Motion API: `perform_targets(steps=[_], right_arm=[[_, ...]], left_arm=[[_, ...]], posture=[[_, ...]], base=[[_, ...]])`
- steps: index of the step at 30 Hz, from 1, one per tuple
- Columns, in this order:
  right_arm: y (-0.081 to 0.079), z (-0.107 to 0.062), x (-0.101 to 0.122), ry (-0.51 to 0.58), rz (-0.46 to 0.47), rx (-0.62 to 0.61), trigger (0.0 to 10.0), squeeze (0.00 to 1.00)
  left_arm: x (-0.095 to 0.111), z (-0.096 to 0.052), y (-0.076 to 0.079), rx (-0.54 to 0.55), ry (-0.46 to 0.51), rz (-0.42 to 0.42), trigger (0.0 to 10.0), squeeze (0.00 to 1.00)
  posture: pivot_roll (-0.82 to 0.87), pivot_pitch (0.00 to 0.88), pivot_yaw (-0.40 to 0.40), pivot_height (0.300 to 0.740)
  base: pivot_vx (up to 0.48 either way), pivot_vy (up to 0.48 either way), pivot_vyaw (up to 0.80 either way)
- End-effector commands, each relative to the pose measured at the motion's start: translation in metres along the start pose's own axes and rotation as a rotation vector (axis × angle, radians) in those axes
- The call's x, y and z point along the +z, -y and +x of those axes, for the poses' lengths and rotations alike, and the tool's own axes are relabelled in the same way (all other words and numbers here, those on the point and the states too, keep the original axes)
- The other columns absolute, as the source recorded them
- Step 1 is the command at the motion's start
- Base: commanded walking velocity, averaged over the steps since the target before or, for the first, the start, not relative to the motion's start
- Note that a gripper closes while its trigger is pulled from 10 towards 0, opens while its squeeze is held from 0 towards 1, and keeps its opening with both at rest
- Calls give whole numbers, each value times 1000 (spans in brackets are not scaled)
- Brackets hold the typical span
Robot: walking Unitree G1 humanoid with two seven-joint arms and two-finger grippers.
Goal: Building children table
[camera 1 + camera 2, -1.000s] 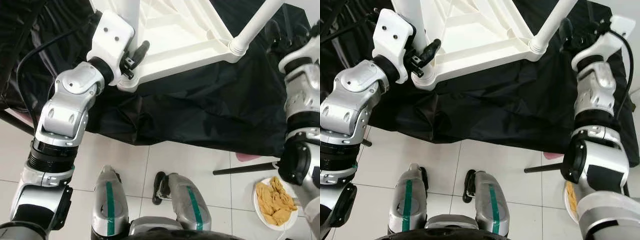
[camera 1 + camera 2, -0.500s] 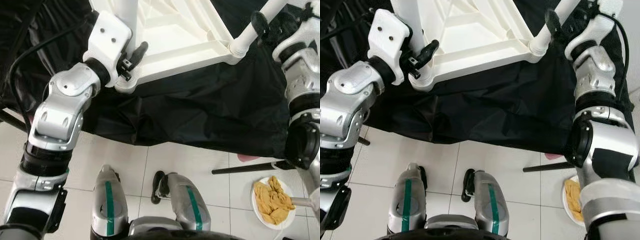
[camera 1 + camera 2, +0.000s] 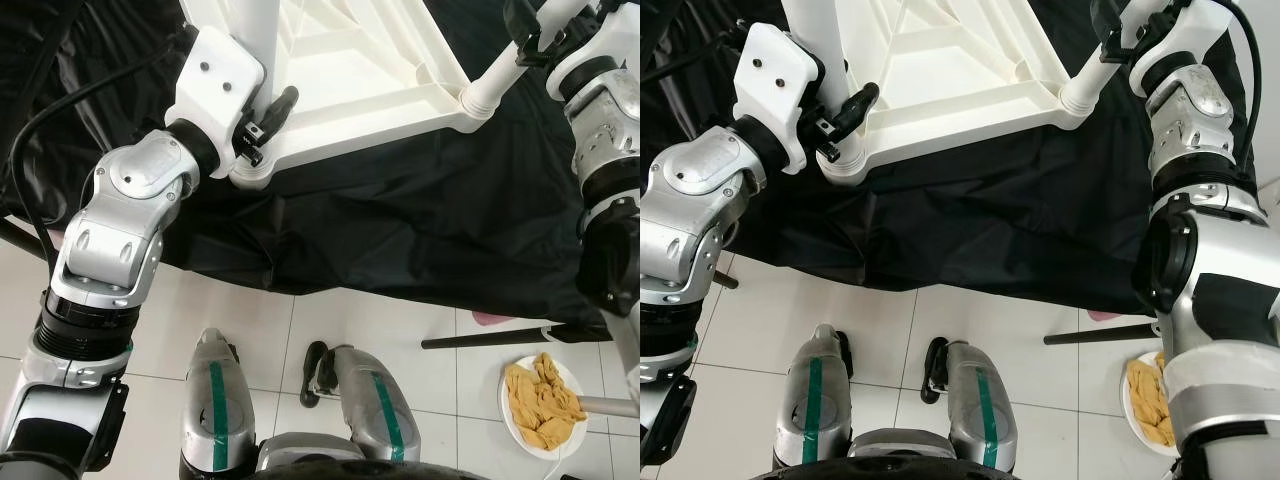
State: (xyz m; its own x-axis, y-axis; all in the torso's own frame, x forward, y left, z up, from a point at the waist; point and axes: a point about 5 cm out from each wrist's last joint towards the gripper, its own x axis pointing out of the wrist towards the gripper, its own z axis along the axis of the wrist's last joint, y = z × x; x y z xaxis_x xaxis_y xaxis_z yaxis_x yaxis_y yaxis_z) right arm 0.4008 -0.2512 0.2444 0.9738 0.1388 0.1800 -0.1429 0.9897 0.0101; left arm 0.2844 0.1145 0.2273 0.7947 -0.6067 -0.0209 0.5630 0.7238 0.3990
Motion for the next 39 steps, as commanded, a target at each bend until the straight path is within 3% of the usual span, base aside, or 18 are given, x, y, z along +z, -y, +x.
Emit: perform_targets(steps=[1,12,27,36,39], right_arm=[[7,-2,0,-24,9,-18,0,0],[13,-7,-3,-26,33,2,0,0],[17,-21,12,136,-11,197,0,0],[21,-31,10,172,-25,187,0,0],[23,-42,8,199,-32,153,0,0]], left_arm=[[-13,-4,11,-106,-92,61,10000,0],[-14,-8,11,-112,-100,60,10000,0],[-22,-13,-6,-69,-145,96,10000,0],[-28,-17,-13,-44,-171,93,10000,0],[-33,-18,-20,-28,-181,95,10000,0]], posture=[[163,123,-145,740],[159,114,-139,740],[134,132,-138,740],[125,140,-137,740],[105,146,-119,740]], base=[[0,0,0],[0,0,0],[0,0,0],[0,0,0],[0,0,0]])
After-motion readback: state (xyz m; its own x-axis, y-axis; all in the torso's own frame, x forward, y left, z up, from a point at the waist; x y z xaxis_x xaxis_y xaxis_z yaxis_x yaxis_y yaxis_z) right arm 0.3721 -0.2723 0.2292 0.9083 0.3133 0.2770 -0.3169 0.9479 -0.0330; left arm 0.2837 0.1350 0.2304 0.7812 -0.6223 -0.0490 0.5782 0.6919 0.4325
